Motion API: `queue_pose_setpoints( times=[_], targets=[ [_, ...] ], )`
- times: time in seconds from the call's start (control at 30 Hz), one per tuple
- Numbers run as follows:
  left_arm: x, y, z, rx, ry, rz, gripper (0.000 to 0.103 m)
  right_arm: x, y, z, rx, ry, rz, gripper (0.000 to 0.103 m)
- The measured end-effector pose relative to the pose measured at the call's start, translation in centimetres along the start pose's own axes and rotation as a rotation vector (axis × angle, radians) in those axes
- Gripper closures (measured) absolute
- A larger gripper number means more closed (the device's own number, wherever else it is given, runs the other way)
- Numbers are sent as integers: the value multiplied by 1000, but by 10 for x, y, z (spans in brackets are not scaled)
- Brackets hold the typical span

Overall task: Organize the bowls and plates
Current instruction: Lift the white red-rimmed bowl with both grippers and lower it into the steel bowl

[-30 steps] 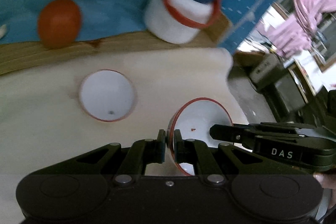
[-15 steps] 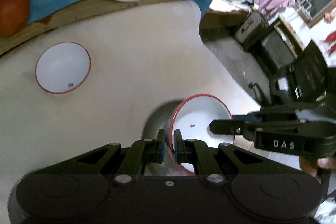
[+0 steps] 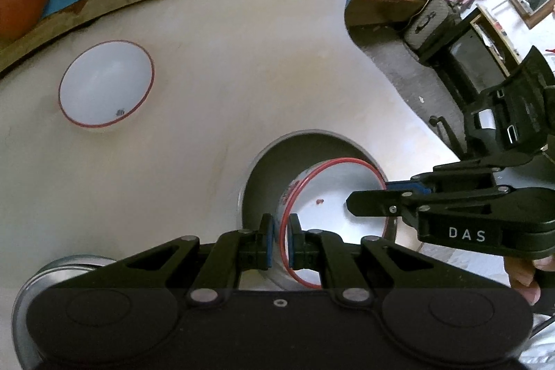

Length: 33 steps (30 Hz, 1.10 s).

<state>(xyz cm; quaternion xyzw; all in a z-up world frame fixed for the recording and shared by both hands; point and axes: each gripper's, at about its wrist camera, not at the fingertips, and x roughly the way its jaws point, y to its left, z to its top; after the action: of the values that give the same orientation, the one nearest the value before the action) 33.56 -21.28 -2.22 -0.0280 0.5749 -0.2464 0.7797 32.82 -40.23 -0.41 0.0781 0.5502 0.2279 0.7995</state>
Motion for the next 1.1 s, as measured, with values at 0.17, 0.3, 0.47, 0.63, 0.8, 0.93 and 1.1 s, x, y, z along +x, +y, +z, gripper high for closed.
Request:
queue_pose_setpoints(
  times=[0.17,0.3,0.47,0.63,0.8,0.93,1.1],
  targets=[
    [6,4,1,-8,17,-1,96,3,-1,3,-1,14,-2,94],
    [11,6,2,-18,26,-4,96,5,-1,4,-2,25,-1,94],
    [14,6,5,-17,29,-6,96,7,-2,5,2,31,-2,94],
    [15,4,4,-17,27,-7,96,8,-1,7,8,35,-6,94],
    [15,6,5,-26,27,-8,96,9,-2,7,10,33,-3,93],
    [14,8,4,-33,23,-9,96,9,-3,7,12,30,1,90],
    [11,9,3,-50,12,-8,94,7,-5,5,17,17,-8,84]
  ],
)
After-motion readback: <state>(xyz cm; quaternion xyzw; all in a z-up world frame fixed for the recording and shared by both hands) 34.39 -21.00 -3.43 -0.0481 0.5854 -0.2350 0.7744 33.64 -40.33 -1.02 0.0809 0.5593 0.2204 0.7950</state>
